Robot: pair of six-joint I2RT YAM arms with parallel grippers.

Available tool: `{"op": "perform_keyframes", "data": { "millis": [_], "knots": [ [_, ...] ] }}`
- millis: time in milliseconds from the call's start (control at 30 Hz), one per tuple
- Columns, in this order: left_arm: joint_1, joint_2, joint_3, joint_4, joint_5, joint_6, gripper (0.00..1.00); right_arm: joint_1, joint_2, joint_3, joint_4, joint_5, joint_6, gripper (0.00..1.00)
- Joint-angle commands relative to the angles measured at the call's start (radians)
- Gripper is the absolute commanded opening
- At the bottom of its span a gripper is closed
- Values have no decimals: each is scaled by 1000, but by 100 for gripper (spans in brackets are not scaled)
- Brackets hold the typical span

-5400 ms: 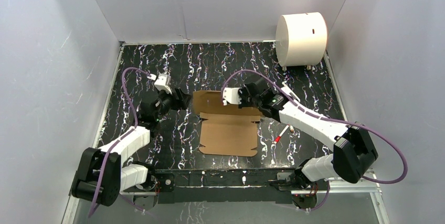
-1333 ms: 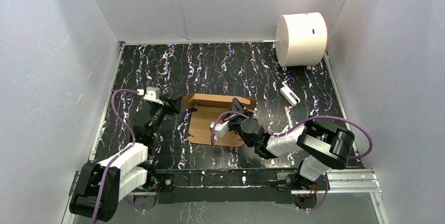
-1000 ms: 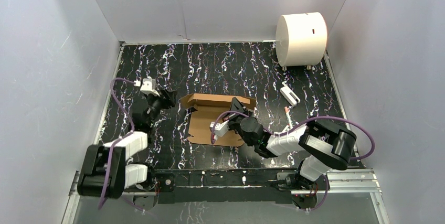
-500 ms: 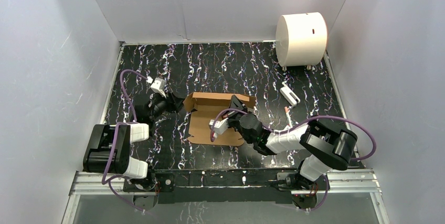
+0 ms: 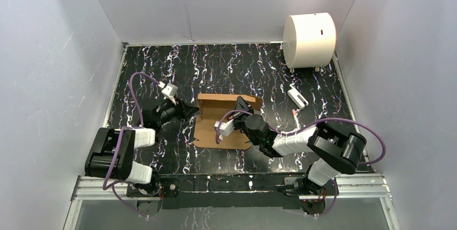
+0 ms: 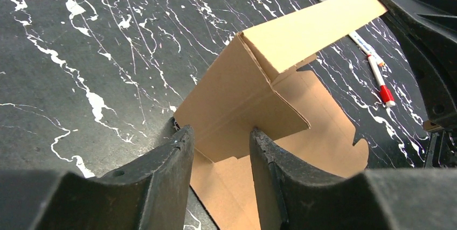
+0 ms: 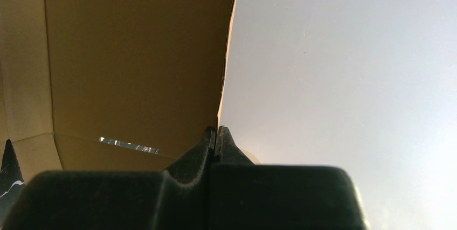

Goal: Fold the paper box

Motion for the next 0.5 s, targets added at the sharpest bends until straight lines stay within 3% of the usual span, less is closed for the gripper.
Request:
{"op": "perform_keyframes", "data": {
  "millis": [0, 467],
  "knots": [
    [-15, -27, -13, 32, 18, 23, 40, -2, 15, 36, -4, -29, -23, 0],
    [-69, 33, 7, 98, -143, 80, 43, 0, 28, 26, -31, -62, -30, 0]
  ]
}}
